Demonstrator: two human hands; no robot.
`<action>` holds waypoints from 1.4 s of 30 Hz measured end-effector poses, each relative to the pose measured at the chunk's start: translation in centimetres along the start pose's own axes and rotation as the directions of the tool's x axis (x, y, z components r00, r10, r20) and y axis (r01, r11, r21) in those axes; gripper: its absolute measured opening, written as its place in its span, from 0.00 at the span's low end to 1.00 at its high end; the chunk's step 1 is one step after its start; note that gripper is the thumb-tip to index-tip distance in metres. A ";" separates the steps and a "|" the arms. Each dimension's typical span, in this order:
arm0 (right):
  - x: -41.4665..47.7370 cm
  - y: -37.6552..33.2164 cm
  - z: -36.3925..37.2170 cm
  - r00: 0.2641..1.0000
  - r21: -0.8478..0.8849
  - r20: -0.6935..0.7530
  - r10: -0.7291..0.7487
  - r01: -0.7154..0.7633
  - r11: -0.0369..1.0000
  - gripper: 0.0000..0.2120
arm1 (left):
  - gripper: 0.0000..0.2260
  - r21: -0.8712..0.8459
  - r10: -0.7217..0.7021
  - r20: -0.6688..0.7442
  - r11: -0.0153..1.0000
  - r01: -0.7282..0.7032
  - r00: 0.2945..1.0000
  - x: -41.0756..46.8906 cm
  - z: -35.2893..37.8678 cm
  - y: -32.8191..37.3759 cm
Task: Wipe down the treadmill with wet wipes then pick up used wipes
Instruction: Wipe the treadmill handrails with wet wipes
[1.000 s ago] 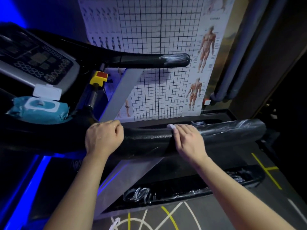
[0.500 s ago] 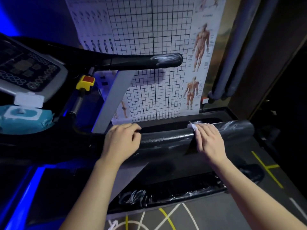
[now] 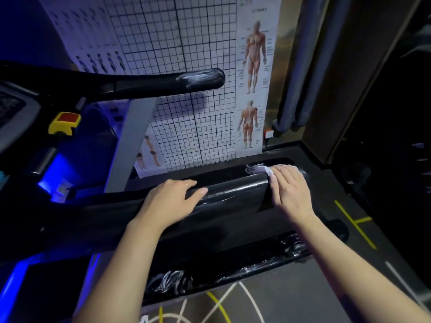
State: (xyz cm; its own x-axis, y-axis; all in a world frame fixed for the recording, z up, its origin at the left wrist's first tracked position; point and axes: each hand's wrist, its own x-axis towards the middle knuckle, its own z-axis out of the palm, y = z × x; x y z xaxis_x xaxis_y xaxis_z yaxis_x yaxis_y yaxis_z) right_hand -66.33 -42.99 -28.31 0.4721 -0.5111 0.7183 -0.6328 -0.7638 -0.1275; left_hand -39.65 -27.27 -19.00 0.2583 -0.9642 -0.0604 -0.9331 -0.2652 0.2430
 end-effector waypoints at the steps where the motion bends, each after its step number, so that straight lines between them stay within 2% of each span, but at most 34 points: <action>1: 0.0 0.8 0.0 1.000 -0.007 0.001 0.005 -0.005 1.000 0.14 | 0.28 0.009 -0.020 -0.001 1.000 0.020 1.000 0.1 0.2 0.2; 8: 0.9 4.0 -0.8 0.993 0.128 0.014 0.119 -0.120 0.984 0.14 | 0.29 -0.017 -0.151 0.022 0.988 0.151 0.988 0.7 0.4 0.9; 11: 1.5 4.3 -2.0 0.971 0.232 0.119 0.210 -0.232 0.944 0.14 | 0.29 -0.005 -0.194 0.035 0.981 0.195 0.980 1.1 0.1 1.6; 15: 1.7 5.2 -1.6 0.822 0.237 0.316 0.474 -0.553 0.799 0.18 | 0.24 -0.070 -0.236 0.073 0.968 0.241 0.969 1.6 -0.2 1.7; 19: 3.5 5.7 -2.1 0.665 0.279 0.348 0.661 -0.747 0.604 0.19 | 0.21 -0.121 -0.250 0.112 0.957 0.262 0.962 2.3 -0.2 1.4; 21: 5.1 5.2 -2.5 0.631 0.299 0.311 0.711 -0.775 0.557 0.18 | 0.21 -0.142 -0.254 0.123 0.952 0.270 0.959 2.6 -0.2 1.2; 23: 6.8 3.9 -3.2 0.664 0.376 0.264 0.700 -0.739 0.559 0.17 | 0.24 -0.164 -0.258 0.138 0.946 0.279 0.956 2.9 -0.3 1.0; 25: 8.0 1.3 -3.8 0.751 0.422 0.282 0.597 -0.656 0.626 0.16 | 0.30 -0.189 -0.251 0.138 0.943 0.274 0.958 3.0 -0.2 0.6; 27: 7.9 -1.3 -2.6 0.850 0.313 0.366 0.378 -0.495 0.810 0.18 | 0.33 -0.210 -0.248 0.126 0.939 0.270 0.960 3.0 0.1 0.2; 28: 7.2 -2.6 -1.5 0.866 0.216 0.434 0.248 -0.367 0.905 0.19 | 0.33 -0.224 -0.247 0.117 0.937 0.268 0.962 3.0 0.3 0.0; 30: 5.6 -4.2 0.4 0.870 0.076 0.492 0.033 -0.081 0.994 0.21 | 0.32 -0.253 -0.240 0.095 0.933 0.257 0.966 2.8 0.7 -0.3; 31: 5.1 -4.3 0.8 0.870 0.059 0.493 -0.003 -0.030 0.998 0.22 | 0.31 -0.258 -0.236 0.084 0.933 0.250 0.968 2.7 0.9 -0.3; 33: 5.0 -3.3 0.9 0.863 0.042 0.505 0.023 -0.051 0.998 0.25 | 0.30 -0.250 -0.236 0.069 0.936 0.246 0.969 2.6 1.1 -0.3; 35: 5.0 -2.3 0.4 0.851 -0.014 0.524 0.012 -0.006 1.000 0.27 | 0.28 -0.234 -0.240 0.067 0.940 0.249 0.969 2.7 1.1 -0.3; 39: 5.3 0.2 -0.8 0.844 -0.050 0.525 0.106 -0.093 0.994 0.20 | 0.31 -0.218 -0.241 0.082 0.942 0.254 0.967 3.0 1.0 -0.4; 42: 5.7 1.5 -1.4 0.820 -0.061 0.557 0.132 -0.119 0.991 0.21 | 0.31 -0.194 -0.240 0.096 0.947 0.254 0.966 3.3 0.9 -0.4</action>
State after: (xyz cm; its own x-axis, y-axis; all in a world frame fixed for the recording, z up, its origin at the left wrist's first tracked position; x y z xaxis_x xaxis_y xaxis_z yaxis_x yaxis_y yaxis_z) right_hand -65.44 -46.50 -23.49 0.6452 -0.7398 0.1908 -0.7206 -0.6722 -0.1697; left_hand -38.69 -30.33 -20.15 0.4493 -0.8685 -0.2096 -0.7698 -0.4954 0.4025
